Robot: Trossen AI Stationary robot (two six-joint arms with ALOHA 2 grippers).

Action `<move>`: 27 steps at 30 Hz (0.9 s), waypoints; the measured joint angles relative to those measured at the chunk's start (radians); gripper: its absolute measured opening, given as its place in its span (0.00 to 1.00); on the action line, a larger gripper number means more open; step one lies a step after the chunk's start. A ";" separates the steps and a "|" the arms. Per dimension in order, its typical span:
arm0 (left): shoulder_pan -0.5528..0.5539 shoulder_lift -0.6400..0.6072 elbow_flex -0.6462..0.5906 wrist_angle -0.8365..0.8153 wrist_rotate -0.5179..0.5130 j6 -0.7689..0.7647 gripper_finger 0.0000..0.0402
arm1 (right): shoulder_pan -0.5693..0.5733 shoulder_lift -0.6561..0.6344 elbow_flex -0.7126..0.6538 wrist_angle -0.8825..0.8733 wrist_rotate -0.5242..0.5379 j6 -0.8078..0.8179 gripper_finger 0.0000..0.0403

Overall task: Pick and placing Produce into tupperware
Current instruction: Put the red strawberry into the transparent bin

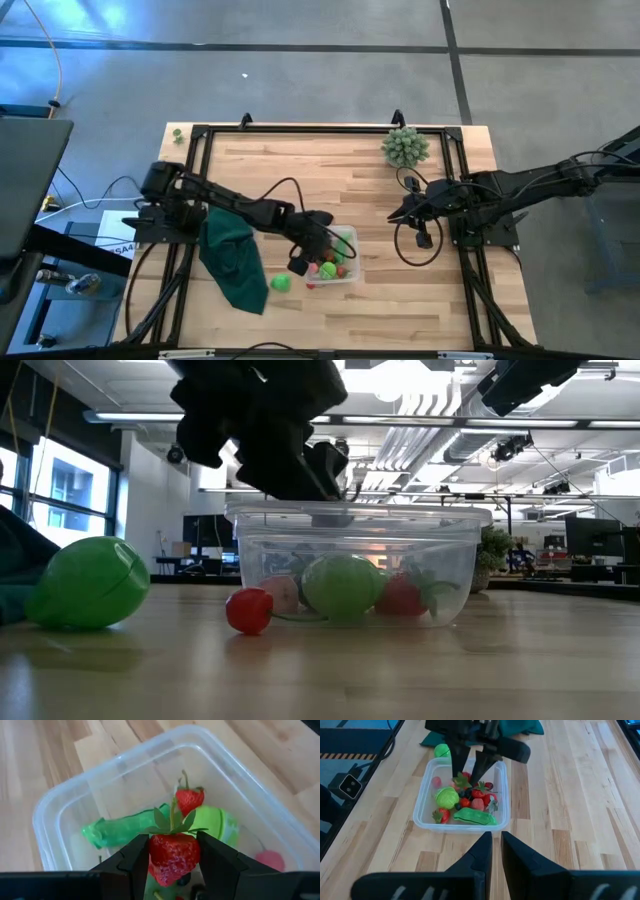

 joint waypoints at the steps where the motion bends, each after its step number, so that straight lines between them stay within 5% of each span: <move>1: 0.000 0.006 0.000 0.004 0.008 -0.003 0.35 | 0.000 0.000 0.000 0.000 0.000 0.000 0.07; 27: 0.021 0.057 -0.001 -0.022 0.064 -0.027 0.36 | 0.000 0.000 0.000 -0.001 0.000 0.000 0.07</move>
